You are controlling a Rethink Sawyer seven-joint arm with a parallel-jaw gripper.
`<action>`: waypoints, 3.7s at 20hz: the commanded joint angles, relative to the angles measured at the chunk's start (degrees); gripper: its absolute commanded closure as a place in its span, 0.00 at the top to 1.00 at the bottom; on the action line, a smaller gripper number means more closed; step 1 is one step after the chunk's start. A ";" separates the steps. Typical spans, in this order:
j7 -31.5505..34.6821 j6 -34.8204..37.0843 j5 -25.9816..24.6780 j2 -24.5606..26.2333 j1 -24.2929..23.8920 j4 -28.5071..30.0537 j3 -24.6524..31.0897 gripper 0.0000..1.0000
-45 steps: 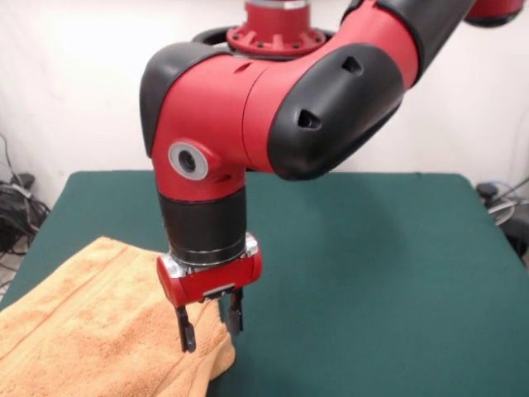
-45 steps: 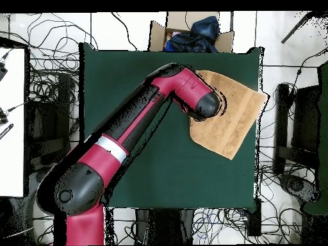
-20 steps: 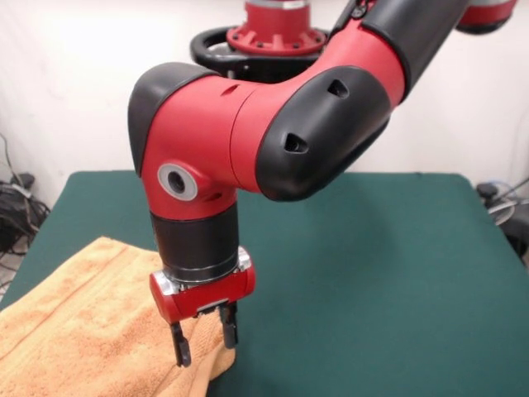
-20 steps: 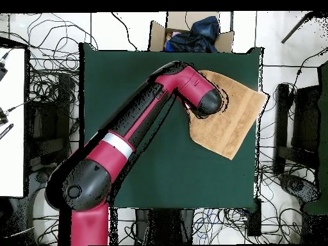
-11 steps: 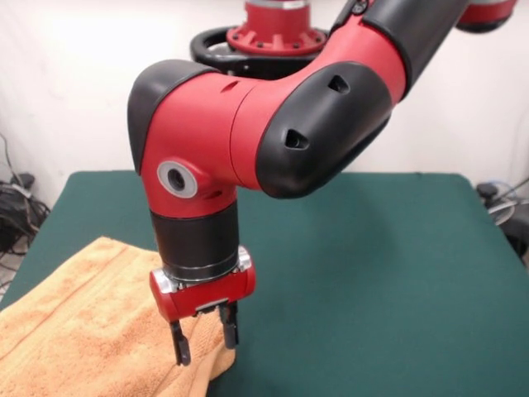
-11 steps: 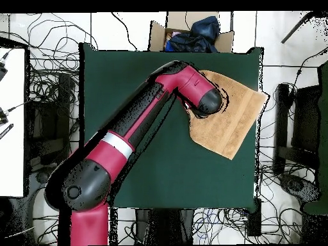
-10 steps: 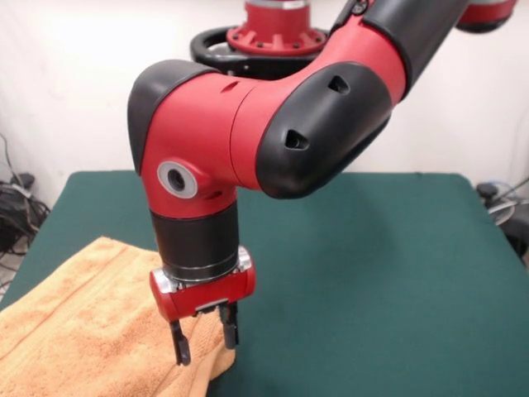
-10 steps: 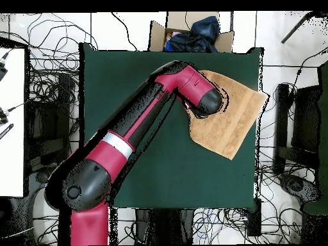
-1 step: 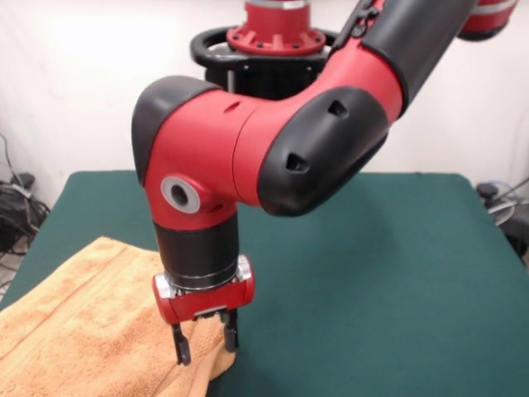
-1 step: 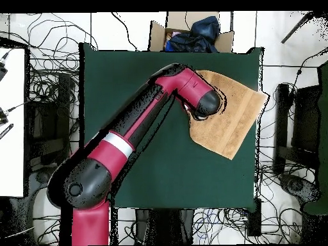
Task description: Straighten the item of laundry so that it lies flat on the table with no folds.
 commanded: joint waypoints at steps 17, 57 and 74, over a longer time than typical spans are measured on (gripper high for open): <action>14.24 5.04 5.73 2.09 -0.51 -6.48 7.17 1.00; 24.41 0.03 5.40 -0.68 -2.02 -7.31 6.12 0.00; 24.27 4.40 17.78 -13.09 -3.21 0.82 16.71 0.00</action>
